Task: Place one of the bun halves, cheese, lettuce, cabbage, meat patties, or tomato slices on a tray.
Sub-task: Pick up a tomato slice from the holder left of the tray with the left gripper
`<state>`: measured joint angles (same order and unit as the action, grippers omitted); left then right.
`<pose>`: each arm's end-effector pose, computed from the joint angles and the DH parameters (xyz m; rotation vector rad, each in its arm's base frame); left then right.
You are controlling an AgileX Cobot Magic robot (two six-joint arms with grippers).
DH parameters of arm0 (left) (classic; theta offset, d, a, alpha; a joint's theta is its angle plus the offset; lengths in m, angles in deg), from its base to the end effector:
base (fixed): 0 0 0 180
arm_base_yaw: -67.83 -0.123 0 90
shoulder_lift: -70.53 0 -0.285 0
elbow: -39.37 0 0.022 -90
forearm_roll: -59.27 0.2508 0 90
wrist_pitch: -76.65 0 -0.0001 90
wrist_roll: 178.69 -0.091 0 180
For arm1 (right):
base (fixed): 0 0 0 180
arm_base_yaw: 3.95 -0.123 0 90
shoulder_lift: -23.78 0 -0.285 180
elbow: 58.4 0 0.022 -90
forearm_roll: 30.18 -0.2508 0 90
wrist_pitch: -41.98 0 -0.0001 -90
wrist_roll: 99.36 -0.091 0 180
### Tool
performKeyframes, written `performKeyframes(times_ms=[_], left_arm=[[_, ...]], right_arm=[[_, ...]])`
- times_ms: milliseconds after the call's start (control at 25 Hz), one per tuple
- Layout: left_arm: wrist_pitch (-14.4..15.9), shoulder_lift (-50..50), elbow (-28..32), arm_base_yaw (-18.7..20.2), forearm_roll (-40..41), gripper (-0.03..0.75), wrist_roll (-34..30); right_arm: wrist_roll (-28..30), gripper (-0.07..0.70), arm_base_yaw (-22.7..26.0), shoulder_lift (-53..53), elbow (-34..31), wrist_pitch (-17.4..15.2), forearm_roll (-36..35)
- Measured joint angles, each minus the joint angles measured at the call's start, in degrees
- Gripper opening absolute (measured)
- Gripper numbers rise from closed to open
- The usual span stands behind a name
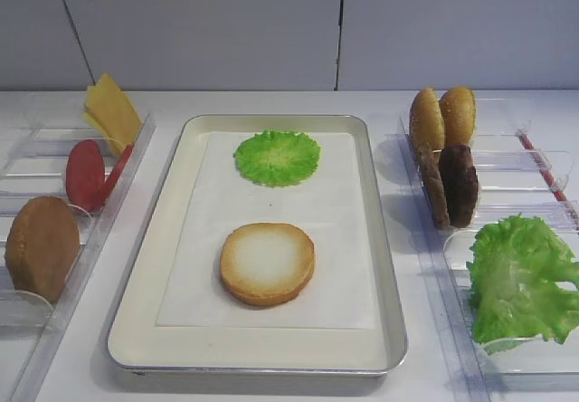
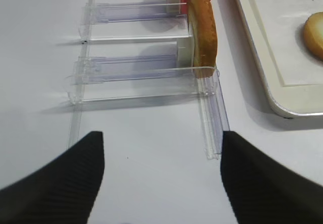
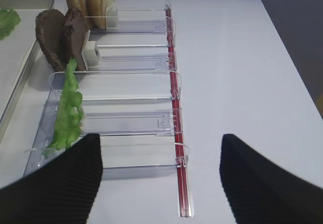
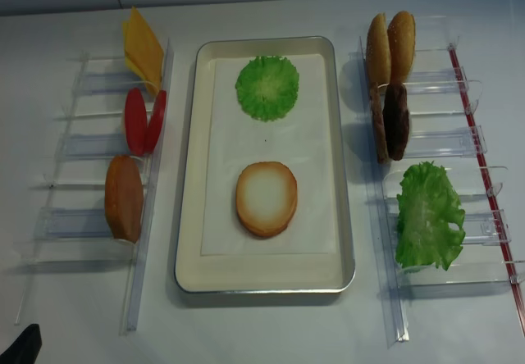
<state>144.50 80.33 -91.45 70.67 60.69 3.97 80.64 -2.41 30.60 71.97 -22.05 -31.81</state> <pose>-0.0044 0.0023 0.2650 0.0011 2.2134 -0.0226 -0.0077 0.0025 0.2676 0.0260 2.1023 0.0182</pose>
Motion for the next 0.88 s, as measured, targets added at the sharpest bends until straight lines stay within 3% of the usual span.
performKeyframes(times_ms=[600, 680, 880], left_arm=[[0.0, 0.0, 0.0, 0.0, 0.0, 0.475, -0.48], [-0.59, 0.0, 0.0, 0.0, 0.0, 0.472, -1.9], [-5.26, 0.48, -3.44, 0.0, -1.93, 0.467, -6.15]], right_arm=[[0.0, 0.527, 0.0, 0.0, 0.0, 0.0, 0.0], [0.0, 0.527, 0.0, 0.0, 0.0, 0.0, 0.0], [0.0, 0.527, 0.0, 0.0, 0.0, 0.0, 0.0]])
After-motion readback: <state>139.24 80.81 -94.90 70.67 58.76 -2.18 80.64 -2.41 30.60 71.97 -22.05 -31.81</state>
